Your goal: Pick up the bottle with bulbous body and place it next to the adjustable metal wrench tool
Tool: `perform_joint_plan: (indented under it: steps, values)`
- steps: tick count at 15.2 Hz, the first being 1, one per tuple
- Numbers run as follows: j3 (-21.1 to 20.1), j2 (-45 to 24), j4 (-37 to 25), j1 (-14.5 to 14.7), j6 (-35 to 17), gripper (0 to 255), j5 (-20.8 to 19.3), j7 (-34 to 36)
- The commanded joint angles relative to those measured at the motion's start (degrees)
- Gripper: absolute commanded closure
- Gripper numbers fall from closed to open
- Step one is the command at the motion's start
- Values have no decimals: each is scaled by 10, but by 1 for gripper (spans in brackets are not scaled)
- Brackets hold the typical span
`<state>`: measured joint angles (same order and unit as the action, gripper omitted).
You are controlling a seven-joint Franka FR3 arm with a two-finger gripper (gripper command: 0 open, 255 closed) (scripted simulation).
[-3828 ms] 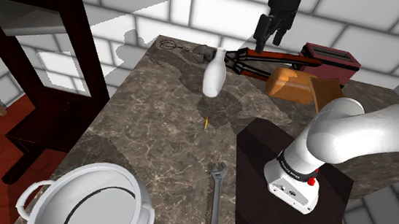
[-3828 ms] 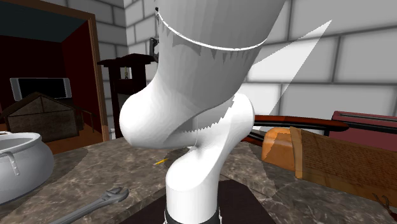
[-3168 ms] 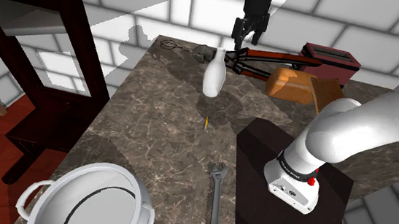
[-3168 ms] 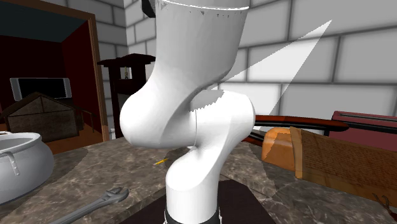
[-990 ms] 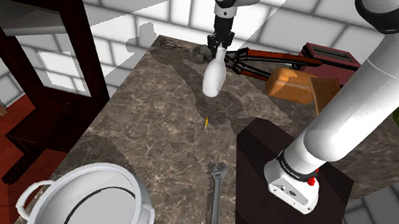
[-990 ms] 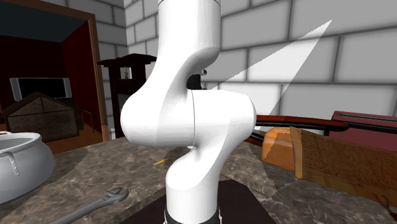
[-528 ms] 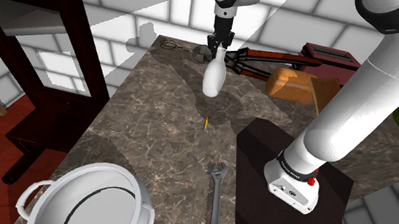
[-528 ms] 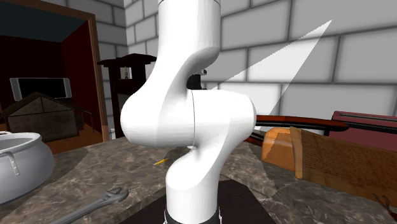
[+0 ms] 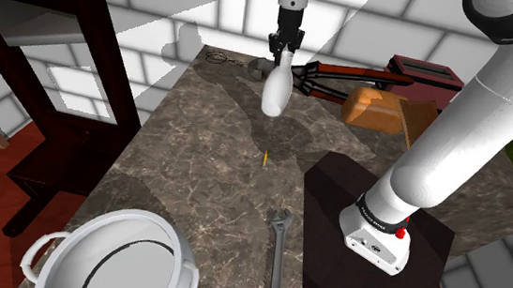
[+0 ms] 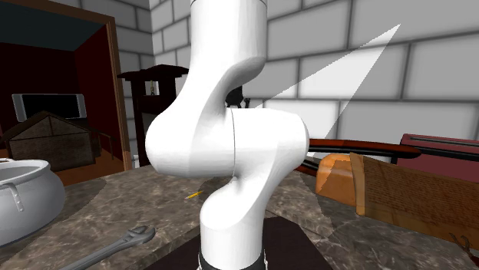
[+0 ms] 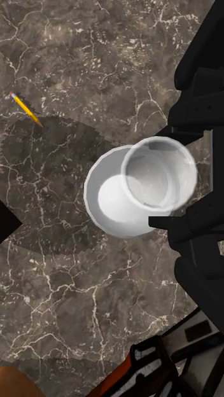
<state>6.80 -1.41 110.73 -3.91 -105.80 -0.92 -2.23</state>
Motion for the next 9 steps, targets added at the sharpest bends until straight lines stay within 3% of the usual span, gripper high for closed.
perform_joint_plan:
  steps: [1,9]
  values:
    - [0,5,-10,0,15,255,0,0]
    - [-1,12,-63,1,75,255,-1,0]
